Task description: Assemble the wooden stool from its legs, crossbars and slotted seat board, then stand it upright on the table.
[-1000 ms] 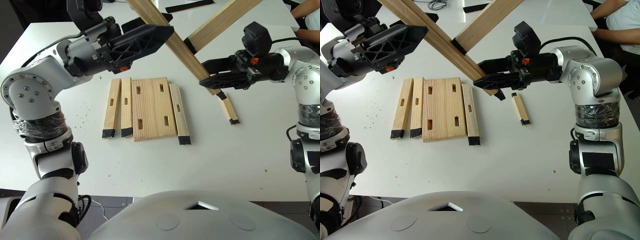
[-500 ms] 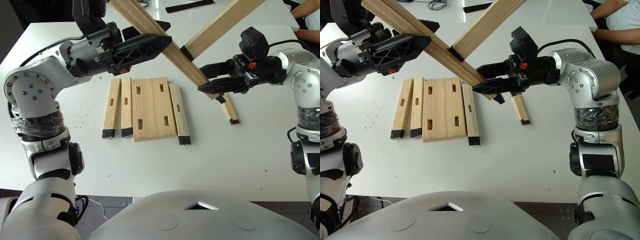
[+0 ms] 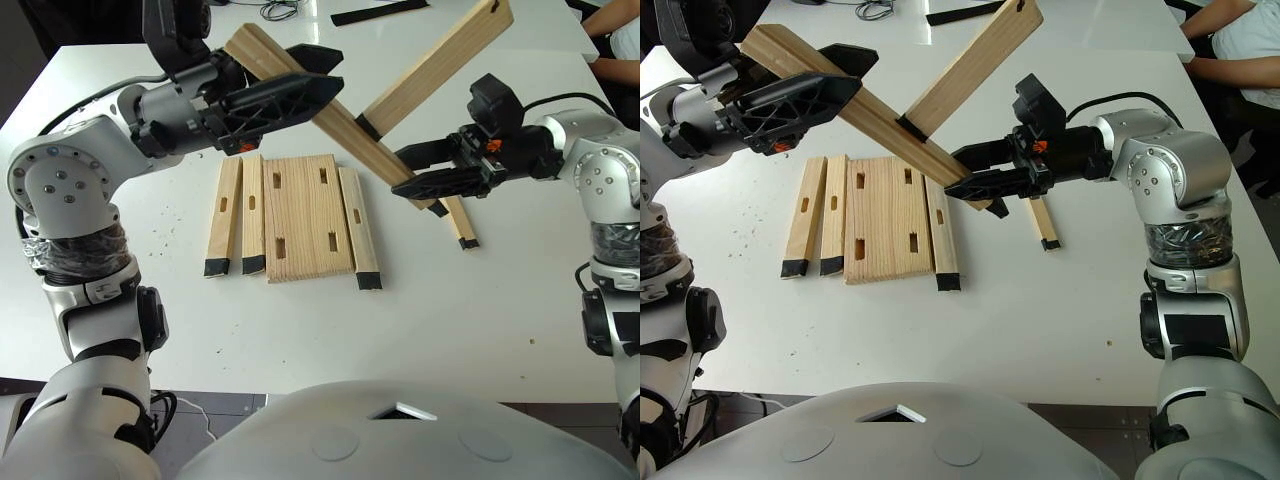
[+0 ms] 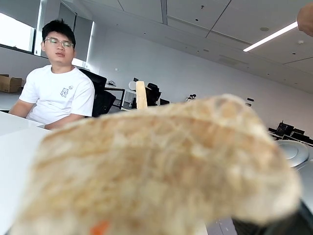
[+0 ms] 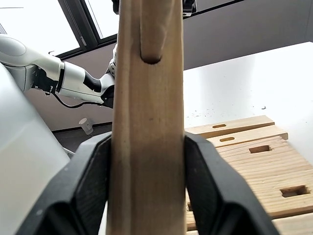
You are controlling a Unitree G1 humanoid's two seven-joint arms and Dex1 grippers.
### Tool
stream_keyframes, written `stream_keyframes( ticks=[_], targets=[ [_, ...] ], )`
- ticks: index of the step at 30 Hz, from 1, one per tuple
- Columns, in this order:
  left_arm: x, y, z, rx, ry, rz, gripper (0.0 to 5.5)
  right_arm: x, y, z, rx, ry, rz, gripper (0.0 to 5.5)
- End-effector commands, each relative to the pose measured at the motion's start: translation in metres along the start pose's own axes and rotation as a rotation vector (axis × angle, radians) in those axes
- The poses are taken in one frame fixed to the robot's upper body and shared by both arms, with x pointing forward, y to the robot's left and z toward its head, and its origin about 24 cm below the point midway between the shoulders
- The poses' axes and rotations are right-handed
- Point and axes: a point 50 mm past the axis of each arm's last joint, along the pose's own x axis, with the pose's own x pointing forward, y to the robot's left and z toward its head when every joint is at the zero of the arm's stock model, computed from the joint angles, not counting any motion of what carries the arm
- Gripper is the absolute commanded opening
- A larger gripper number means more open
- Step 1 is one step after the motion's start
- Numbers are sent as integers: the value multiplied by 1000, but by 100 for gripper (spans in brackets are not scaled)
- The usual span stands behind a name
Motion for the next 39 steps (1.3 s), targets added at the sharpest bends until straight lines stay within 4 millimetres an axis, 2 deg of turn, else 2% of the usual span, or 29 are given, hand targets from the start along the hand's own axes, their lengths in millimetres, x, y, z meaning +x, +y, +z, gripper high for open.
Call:
stream_keyframes(
  ticks=[1, 3, 14, 19, 20, 27, 31, 34, 39],
  targets=[
    [-3, 1, -2, 14, 23, 22, 245, -4, 1, 4, -15, -12, -16, 209],
    [-2, 1, -3, 16, 27, 19, 217, -4, 2, 4, -14, -15, -18, 208],
    [-13, -1, -15, 54, 20, 137, 206, -2, -9, 6, -42, -57, -76, 208],
    [-13, 0, -15, 77, 8, 161, 204, -3, -13, 3, -56, -60, -118, 208],
    [-13, 0, -14, 81, 10, 164, 204, -3, -14, 3, -66, -63, -122, 245],
    [-17, 6, -11, 122, 12, 222, 204, -6, -11, 6, -73, -59, -99, 346],
    [-19, 10, -10, 143, 22, 243, 204, -9, -5, -3, -70, -7, -87, 410],
    [-21, 14, -8, 176, 51, 254, 204, -13, -6, -6, -81, -4, -140, 468],
    [-27, 26, -1, 223, 118, 266, 204, -27, -1, -16, -132, 0, -280, 470]
  ],
)
